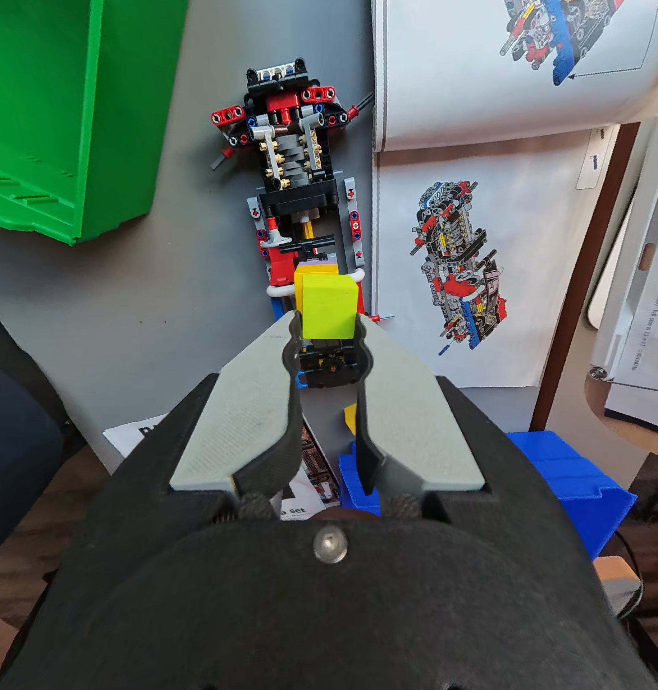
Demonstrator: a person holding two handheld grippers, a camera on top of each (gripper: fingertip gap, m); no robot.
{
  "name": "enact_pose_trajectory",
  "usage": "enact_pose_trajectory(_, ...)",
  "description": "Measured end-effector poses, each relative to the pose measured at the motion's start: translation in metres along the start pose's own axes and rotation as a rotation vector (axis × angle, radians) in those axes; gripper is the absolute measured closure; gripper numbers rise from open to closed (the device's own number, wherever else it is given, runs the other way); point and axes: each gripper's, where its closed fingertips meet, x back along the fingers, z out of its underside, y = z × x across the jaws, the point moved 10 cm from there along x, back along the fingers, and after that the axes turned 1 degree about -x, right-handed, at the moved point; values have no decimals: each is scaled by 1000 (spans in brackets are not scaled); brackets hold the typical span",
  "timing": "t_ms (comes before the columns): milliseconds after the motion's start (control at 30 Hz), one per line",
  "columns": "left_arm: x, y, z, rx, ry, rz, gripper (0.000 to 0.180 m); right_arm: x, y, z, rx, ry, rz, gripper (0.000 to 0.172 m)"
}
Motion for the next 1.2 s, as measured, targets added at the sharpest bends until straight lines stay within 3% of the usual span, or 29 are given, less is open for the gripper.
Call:
enact_pose_trajectory(700,1,0,0,20,-11,9,180,-10,3,2,23,16,-2,147)
enact_pose_trajectory(1200,1,2,0,20,-4,8,180,3,7,6,2,-45,-18,133)
